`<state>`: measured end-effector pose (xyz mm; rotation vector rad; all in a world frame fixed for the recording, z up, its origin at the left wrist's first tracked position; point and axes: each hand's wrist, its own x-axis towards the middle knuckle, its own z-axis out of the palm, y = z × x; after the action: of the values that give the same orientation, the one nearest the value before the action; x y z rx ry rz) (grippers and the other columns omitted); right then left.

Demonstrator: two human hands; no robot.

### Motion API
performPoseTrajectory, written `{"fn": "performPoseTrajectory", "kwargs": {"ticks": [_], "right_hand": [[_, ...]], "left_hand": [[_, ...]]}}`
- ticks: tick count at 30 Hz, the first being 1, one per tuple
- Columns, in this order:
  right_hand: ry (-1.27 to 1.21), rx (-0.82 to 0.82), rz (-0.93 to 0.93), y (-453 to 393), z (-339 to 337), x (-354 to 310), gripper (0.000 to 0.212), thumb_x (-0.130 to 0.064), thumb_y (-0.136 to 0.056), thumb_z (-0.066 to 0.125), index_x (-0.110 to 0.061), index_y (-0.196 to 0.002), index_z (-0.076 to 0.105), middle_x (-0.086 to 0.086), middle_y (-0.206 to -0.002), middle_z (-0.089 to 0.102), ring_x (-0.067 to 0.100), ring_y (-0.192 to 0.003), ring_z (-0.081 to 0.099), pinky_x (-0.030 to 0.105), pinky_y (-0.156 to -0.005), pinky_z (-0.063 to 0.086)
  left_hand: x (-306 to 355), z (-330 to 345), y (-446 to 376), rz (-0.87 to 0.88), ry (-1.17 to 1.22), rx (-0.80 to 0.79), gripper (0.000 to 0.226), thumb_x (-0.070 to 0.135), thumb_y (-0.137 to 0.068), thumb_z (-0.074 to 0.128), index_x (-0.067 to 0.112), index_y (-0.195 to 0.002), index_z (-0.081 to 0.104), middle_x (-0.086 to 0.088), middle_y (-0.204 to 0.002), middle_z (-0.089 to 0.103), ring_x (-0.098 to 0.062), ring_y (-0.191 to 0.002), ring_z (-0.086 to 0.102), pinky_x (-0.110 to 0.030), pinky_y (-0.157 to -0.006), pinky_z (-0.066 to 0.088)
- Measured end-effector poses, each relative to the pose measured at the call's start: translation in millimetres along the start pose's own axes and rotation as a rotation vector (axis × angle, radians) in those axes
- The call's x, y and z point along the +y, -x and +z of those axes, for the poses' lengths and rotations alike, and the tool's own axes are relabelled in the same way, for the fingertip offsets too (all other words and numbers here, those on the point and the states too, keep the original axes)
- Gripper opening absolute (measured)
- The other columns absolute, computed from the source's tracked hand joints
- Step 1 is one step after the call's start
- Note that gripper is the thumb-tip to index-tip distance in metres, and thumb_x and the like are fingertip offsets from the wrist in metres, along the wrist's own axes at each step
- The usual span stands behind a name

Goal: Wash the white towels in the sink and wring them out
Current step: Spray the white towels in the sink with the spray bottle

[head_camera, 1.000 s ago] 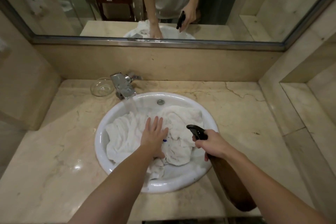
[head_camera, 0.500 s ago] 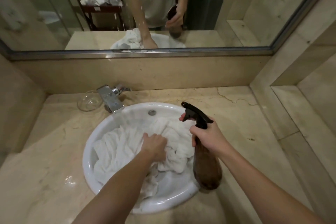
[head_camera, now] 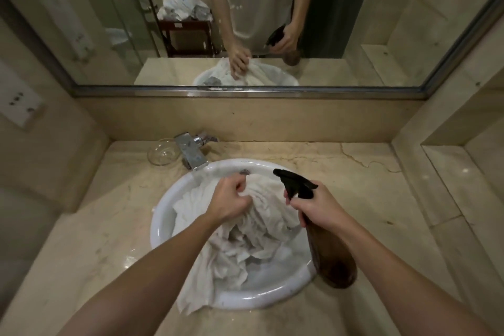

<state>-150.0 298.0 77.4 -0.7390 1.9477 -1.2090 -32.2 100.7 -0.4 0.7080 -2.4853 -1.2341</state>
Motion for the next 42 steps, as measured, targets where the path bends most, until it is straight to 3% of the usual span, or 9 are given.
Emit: {"fn": "performPoseTrajectory", "kwargs": {"ticks": [2,8,11,16,21,26,31,35,42], "right_hand": [[-0.015,0.011,-0.013,1,5,-1,0.017,0.005,-0.081,0.059,-0.011,-0.079,0.064,0.007,-0.066,0.060,0.033,-0.043,0.057,0.032,-0.050,0.046],[-0.115,0.176,0.015,0,2,-4,0.025,0.005,-0.084,0.057,-0.015,-0.093,0.070,0.008,-0.095,0.073,0.028,-0.041,0.057,0.031,-0.052,0.049],[0.034,0.082,0.067,8,8,5,0.012,0.000,-0.081,0.062,-0.010,-0.078,0.067,0.006,-0.068,0.066,0.031,-0.044,0.059,0.034,-0.052,0.048],[-0.150,0.129,0.012,2,-6,-5,0.041,0.009,-0.084,0.052,-0.022,-0.104,0.070,0.006,-0.098,0.072,0.029,-0.042,0.055,0.033,-0.050,0.049],[0.196,0.011,0.259,-2,7,23,0.003,-0.008,-0.078,0.065,-0.011,-0.080,0.066,0.007,-0.056,0.064,0.026,-0.044,0.061,0.037,-0.050,0.051],[0.200,-0.130,0.381,5,-2,33,0.033,-0.017,-0.062,0.060,-0.009,-0.093,0.067,0.013,-0.100,0.072,0.031,-0.049,0.061,0.037,-0.054,0.051],[0.294,-0.077,0.362,9,5,38,0.006,-0.011,-0.075,0.060,-0.011,-0.081,0.061,0.008,-0.068,0.062,0.027,-0.043,0.061,0.028,-0.051,0.046],[0.260,-0.139,0.337,9,10,36,0.018,-0.010,-0.076,0.061,-0.014,-0.090,0.070,0.009,-0.097,0.073,0.030,-0.051,0.065,0.036,-0.055,0.054],[0.317,-0.132,0.348,16,18,34,0.005,-0.011,-0.077,0.061,-0.013,-0.081,0.062,0.005,-0.069,0.064,0.025,-0.046,0.063,0.029,-0.057,0.048]], "left_hand": [[-9,-4,6,-0.059,-0.055,-0.070,0.029,0.012,-0.060,0.061,0.020,-0.068,0.035,0.007,-0.064,0.038,-0.011,-0.059,0.034,-0.031,-0.053,0.026],[2,0,16,-0.114,-0.249,-0.327,0.046,0.017,-0.068,0.065,0.026,-0.106,0.041,-0.002,-0.087,0.060,-0.025,-0.078,0.057,-0.038,-0.067,0.046],[9,6,19,-0.135,-0.169,-0.196,0.035,0.011,-0.067,0.063,0.025,-0.099,0.056,0.000,-0.088,0.063,-0.021,-0.082,0.059,-0.030,-0.065,0.046],[37,6,14,-0.070,0.097,-0.052,0.028,0.000,-0.063,0.059,0.018,-0.084,0.062,0.007,-0.077,0.062,-0.014,-0.071,0.058,-0.019,-0.060,0.042],[40,-8,13,0.007,0.192,0.005,0.029,-0.004,-0.063,0.058,0.015,-0.084,0.063,0.004,-0.084,0.066,-0.012,-0.082,0.062,-0.024,-0.074,0.049],[-7,-23,19,-0.080,-0.336,-0.188,0.040,0.001,-0.069,0.061,0.023,-0.102,0.064,0.004,-0.105,0.056,-0.020,-0.103,0.057,-0.031,-0.083,0.045],[-22,-26,36,-0.022,-0.617,-0.272,0.046,0.013,-0.074,0.057,0.029,-0.117,0.053,0.006,-0.115,0.047,-0.019,-0.112,0.049,-0.036,-0.101,0.037],[-29,-27,49,-0.026,-0.710,-0.299,0.045,0.016,-0.079,0.057,0.028,-0.121,0.048,0.008,-0.130,0.044,-0.018,-0.125,0.041,-0.040,-0.107,0.032],[-35,-28,69,0.002,-0.801,-0.303,0.026,0.019,-0.081,0.056,0.018,-0.107,0.055,0.002,-0.118,0.051,-0.023,-0.110,0.046,-0.033,-0.081,0.040]]}}
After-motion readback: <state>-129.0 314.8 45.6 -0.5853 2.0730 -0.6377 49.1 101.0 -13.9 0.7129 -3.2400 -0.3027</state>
